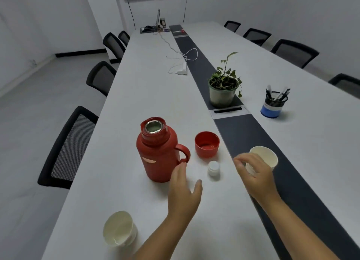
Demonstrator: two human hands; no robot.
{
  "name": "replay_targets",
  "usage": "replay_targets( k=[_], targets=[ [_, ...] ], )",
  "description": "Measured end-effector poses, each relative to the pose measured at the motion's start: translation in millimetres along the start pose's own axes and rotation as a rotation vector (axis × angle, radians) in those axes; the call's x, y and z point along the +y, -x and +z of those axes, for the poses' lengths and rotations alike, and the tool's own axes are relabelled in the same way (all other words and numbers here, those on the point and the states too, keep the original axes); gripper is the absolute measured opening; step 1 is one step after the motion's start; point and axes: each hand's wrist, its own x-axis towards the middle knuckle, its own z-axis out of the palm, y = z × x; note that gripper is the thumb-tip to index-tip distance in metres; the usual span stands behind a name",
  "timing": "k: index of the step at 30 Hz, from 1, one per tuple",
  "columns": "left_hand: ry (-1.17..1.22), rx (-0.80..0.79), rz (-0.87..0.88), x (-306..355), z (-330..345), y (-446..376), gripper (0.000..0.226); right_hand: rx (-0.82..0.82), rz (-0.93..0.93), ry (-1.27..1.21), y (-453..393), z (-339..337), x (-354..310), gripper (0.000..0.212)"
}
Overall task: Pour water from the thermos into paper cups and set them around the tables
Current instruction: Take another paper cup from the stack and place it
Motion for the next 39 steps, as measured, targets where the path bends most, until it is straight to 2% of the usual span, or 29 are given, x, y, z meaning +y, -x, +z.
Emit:
replay_targets(
  k=[3,5,8,12,15,17,21,24,29,34,39],
  targets=[
    [0.06,-0.077,-0.029,16.7,46.3,21.3,0.068,0.001,0.071,0.07,20.7,-55.4,27.8,0.024],
    [0.109,-0.123,-0.061,33.6,71.3,27.9,0.067,-0.022,0.073,0.135,22.4,-75.3,46.5,0.026],
    [0.17,-0.19,-0.128,63.2,105.4,29.4,0.07,-0.073,0.109,0.222,10.8,-81.4,83.7,0.031],
    [0.217,-0.19,-0.186,93.7,137.4,21.5,0.076,-0.248,0.19,0.302,-12.1,-70.0,136.6,0.055],
    [0.239,-0.186,-0.049,113.0,141.5,12.0,0.06,-0.307,0.145,0.261,-33.1,-74.5,163.0,0.049],
    [0.231,-0.168,-0.005,121.2,146.2,3.4,0.064,-0.339,0.112,0.219,-47.5,-80.6,175.5,0.045],
    [0.245,-0.148,-0.097,124.3,160.4,-9.3,0.088,-0.516,0.051,0.22,-64.1,-83.6,187.1,0.048],
    [0.212,-0.144,-0.138,118.8,168.4,-18.6,0.095,-0.568,0.005,0.227,-70.6,-88.5,187.3,0.042],
    [0.247,-0.143,-0.118,98.2,172.5,-27.6,0.091,-0.6,-0.107,0.202,-76.3,-78.8,197.9,0.047],
    [0.371,-0.142,-0.132,99.4,175.7,-23.8,0.089,-0.673,-0.151,0.144,-74.4,-80.8,194.4,0.031],
    [0.38,-0.195,-0.124,103.3,170.6,-23.2,0.084,-0.685,-0.184,0.12,-75.6,-93.1,185.0,0.019]
  ],
)
